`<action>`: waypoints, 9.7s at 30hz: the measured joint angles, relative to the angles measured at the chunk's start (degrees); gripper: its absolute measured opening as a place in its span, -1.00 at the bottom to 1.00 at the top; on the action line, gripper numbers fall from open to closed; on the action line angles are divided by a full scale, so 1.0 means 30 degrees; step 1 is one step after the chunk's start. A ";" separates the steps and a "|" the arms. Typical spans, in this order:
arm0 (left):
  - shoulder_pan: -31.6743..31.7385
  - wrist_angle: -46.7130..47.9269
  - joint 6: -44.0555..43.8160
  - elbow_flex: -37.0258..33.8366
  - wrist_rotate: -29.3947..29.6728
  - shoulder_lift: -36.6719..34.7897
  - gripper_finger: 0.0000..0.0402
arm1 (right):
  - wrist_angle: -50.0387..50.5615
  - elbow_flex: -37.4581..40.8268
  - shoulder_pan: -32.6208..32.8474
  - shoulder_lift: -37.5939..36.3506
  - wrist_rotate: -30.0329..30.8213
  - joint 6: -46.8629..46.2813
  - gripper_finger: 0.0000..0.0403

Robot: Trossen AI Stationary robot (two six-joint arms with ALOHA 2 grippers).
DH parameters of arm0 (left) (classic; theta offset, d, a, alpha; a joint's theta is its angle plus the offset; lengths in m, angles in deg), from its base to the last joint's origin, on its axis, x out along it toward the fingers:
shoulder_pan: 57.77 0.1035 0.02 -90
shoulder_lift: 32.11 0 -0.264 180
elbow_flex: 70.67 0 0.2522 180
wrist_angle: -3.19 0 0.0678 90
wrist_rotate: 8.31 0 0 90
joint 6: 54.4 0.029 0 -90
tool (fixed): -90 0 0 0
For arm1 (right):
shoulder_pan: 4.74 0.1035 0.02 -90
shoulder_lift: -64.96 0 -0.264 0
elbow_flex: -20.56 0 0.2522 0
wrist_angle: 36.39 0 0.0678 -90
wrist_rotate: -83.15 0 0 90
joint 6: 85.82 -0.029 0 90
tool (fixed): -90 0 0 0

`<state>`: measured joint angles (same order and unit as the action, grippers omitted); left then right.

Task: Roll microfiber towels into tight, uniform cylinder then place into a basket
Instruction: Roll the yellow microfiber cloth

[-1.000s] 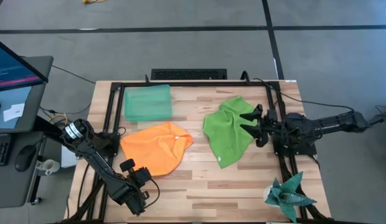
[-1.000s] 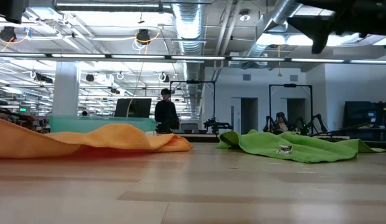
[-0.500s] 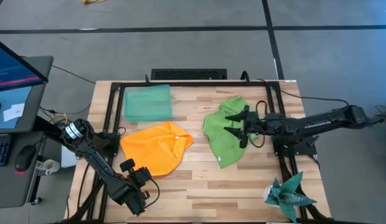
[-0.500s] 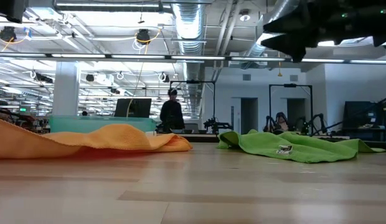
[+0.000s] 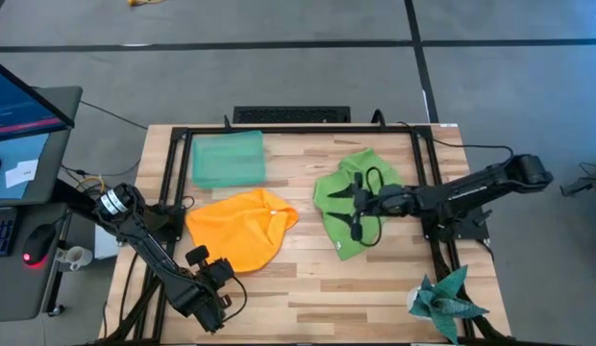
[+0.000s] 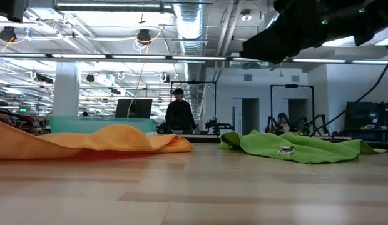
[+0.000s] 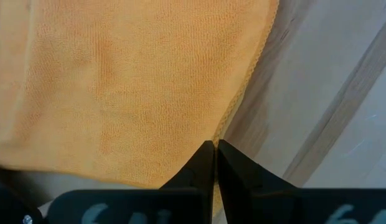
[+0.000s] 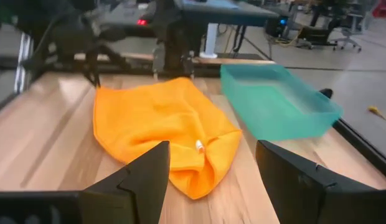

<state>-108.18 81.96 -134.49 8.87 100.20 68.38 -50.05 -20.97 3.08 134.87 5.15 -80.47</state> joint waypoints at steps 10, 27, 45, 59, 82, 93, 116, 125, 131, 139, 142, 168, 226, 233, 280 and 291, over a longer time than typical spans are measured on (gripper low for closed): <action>0.0000 -0.0007 0.0006 0.0000 0.0013 0.0000 -0.98 | 0.0019 -0.2204 0.0822 0.3816 0.0004 0.2897 0.29; -0.0007 -0.0029 -0.0009 0.0000 0.0028 0.0000 -0.98 | 0.0119 -0.6680 0.0904 1.0953 0.0011 0.6846 0.29; -0.0007 -0.0022 -0.0023 0.0000 0.0028 0.0000 -0.98 | 0.0129 -0.9337 0.0647 1.4649 0.0594 1.0389 0.29; 0.0000 -0.0015 -0.0023 0.0000 0.0028 0.0000 -0.98 | 0.0700 -0.9463 -0.0139 1.5227 0.0602 1.0382 0.29; -0.0029 -0.0157 0.1121 0.0000 0.2240 0.0000 -0.98 | 0.1512 -1.0512 -0.0738 1.6173 0.1551 1.0309 0.26; -0.0029 0.0000 0.1128 -0.0007 0.2614 0.0000 -0.98 | 0.1479 -1.0512 -0.0658 1.6166 0.1527 1.0339 -0.15; -0.0122 0.1185 0.1895 0.0513 0.2619 0.0007 -0.98 | 0.4146 -1.0478 -0.0291 1.5363 0.1599 0.8058 -0.92; -0.0579 0.5721 0.1462 0.3241 0.3219 -0.0004 -0.98 | 1.0096 -1.1465 0.0423 1.2033 0.2420 0.5480 -0.95; -0.0685 0.8398 0.1104 0.4640 0.3629 -0.0010 -0.98 | 1.3135 -1.2006 0.0533 0.8930 0.2516 0.3416 -0.97; -0.0641 0.8346 0.2363 0.5162 0.5109 -0.0514 -0.98 | 1.6731 -1.1993 0.0584 0.5739 0.1551 0.0646 -0.98; -0.0648 0.8306 0.2276 0.5180 0.5011 -0.0529 -0.98 | 1.7350 -1.2013 0.0893 0.5552 -0.0352 -0.0820 -0.98; -0.0772 0.3423 0.2306 0.5180 0.0588 -0.0488 -0.98 | 1.8955 -1.1960 0.6297 0.9752 -0.4939 -0.5481 -0.97; -0.2045 0.4140 -0.4400 0.5158 -0.0492 0.1552 -0.98 | 1.9880 -1.3128 0.8207 0.8597 -0.2653 -1.0298 -0.97; -0.1356 0.6112 -0.6295 0.5158 -0.0363 0.1559 -0.98 | 2.0801 -1.3120 0.5589 0.8982 -0.2480 -0.9574 -0.97; 0.2739 0.7000 -0.4009 0.2339 -0.0533 0.1545 -0.93 | 2.0391 -1.2599 -0.0187 1.1160 -0.2382 0.1727 -0.95; 0.2732 0.7010 -0.4006 0.2339 -0.0557 0.1545 -0.56 | 1.9878 -1.2596 -0.0789 1.1160 -0.2408 0.1734 -0.95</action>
<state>-99.98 102.99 -146.51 15.89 98.53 73.02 9.59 -58.76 0.71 168.35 -2.07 -75.27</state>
